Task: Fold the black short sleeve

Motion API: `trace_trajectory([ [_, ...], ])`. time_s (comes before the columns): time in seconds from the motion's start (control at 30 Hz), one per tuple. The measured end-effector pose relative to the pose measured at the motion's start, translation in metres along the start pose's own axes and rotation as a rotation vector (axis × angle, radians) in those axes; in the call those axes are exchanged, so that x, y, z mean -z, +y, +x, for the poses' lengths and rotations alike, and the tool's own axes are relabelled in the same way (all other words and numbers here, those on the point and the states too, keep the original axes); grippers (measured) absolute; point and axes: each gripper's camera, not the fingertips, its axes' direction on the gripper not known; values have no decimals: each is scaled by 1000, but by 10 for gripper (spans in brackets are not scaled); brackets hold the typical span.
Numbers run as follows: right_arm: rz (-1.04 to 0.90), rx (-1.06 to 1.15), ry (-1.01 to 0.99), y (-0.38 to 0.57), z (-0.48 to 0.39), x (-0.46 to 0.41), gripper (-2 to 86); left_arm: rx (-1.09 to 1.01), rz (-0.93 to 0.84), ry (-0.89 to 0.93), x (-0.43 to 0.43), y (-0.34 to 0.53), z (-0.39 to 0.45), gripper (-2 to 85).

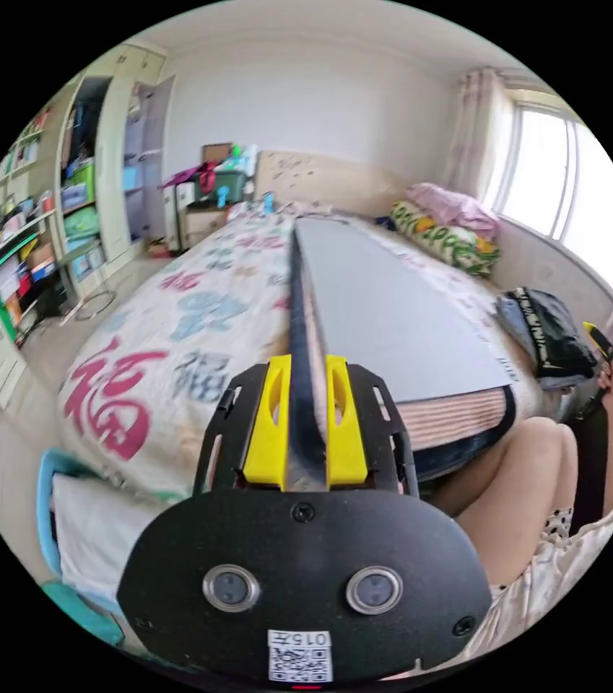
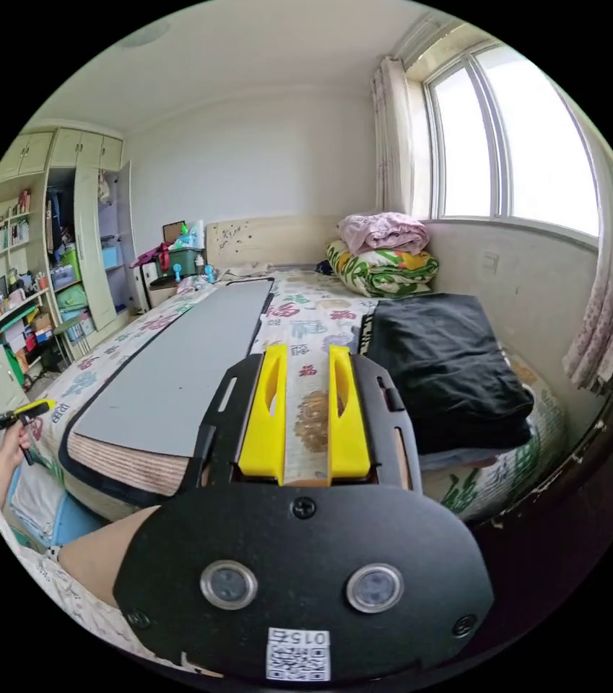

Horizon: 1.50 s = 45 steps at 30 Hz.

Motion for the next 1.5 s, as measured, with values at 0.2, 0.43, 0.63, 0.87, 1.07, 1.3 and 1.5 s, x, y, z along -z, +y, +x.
trace_trajectory([
  [0.2,-19,123,139,-113,-43,-65,112,-225,103,358,-84,-33,164,81],
  [0.43,-192,89,257,-300,-64,-210,133,-372,-9,715,-202,2,318,83],
  [0.63,-460,39,416,-381,-50,-298,131,-373,-159,842,-272,49,352,82],
  [0.87,-371,-145,288,-440,-45,-170,36,-351,-190,957,-303,73,347,82],
  [1.07,1,-336,82,-430,-53,72,20,-434,-132,997,-302,63,379,83],
  [1.3,304,-534,-95,-333,-55,308,16,-520,-29,1046,-309,-1,497,115],
  [1.5,322,-510,-104,-321,-70,396,22,-486,-126,1195,-342,-34,635,155],
])
